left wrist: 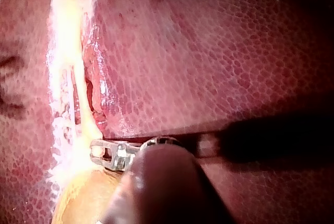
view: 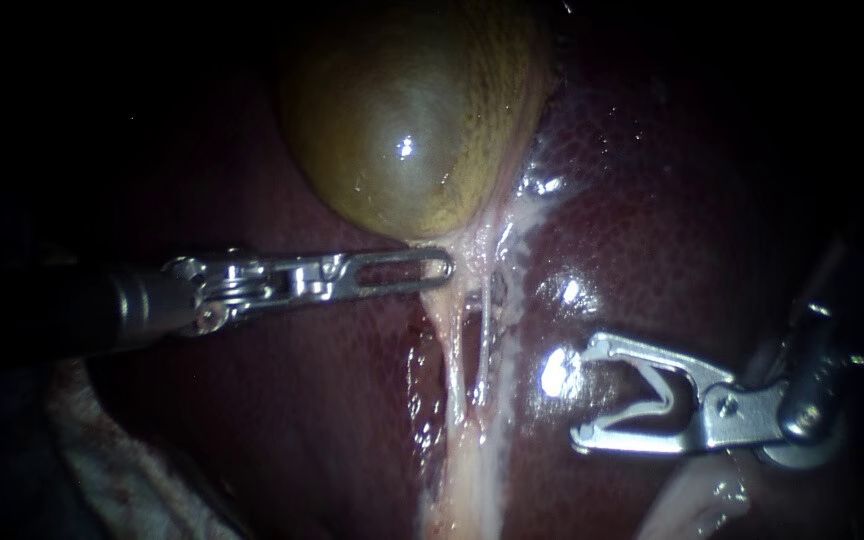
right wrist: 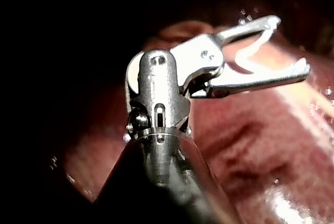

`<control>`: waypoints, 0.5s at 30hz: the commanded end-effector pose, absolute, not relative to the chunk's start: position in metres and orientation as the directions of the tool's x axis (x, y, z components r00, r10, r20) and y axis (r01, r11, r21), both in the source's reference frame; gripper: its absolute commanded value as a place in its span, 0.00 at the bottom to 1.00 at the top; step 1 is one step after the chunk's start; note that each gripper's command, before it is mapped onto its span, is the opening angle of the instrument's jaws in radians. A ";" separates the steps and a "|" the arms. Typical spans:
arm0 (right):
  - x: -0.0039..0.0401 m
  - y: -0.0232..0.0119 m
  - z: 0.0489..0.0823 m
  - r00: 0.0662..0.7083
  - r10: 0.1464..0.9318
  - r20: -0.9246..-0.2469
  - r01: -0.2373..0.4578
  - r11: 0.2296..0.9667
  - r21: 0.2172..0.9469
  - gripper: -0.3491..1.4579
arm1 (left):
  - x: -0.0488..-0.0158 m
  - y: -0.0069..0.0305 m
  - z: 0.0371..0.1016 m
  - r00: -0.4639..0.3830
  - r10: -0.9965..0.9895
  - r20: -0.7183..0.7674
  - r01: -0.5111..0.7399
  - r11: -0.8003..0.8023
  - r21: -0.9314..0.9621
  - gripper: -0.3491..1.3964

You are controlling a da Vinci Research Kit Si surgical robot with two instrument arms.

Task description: Grabbing gallbladder

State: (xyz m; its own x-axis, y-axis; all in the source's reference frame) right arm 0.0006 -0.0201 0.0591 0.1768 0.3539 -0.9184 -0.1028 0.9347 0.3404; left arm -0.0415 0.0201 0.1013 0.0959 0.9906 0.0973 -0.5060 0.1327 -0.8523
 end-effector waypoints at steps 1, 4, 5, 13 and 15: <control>0.0006 -0.0201 0.0591 0.177 0.354 -0.918 -0.103 0.935 0.340 0.52 | -0.0414 0.0200 0.1012 0.097 0.990 0.098 -0.506 0.134 -0.852 0.00; 0.0006 -0.0201 0.0591 0.177 0.354 -0.918 -0.103 0.935 0.340 0.52 | -0.0414 0.0200 0.1009 0.098 0.990 0.099 -0.506 0.135 -0.852 0.00; 0.0006 -0.0201 0.0591 0.177 0.354 -0.918 -0.103 0.935 0.340 0.52 | -0.0414 0.0199 0.1008 0.098 0.990 0.100 -0.506 0.136 -0.852 0.00; 0.0006 -0.0201 0.0592 0.177 0.354 -0.918 -0.103 0.935 0.340 0.52 | -0.0408 0.0192 0.0982 0.101 0.988 0.113 -0.506 0.149 -0.849 0.00; 0.0006 -0.0201 0.0592 0.177 0.354 -0.918 -0.103 0.935 0.340 0.52 | -0.0404 0.0190 0.0973 0.100 0.988 0.118 -0.506 0.153 -0.849 0.00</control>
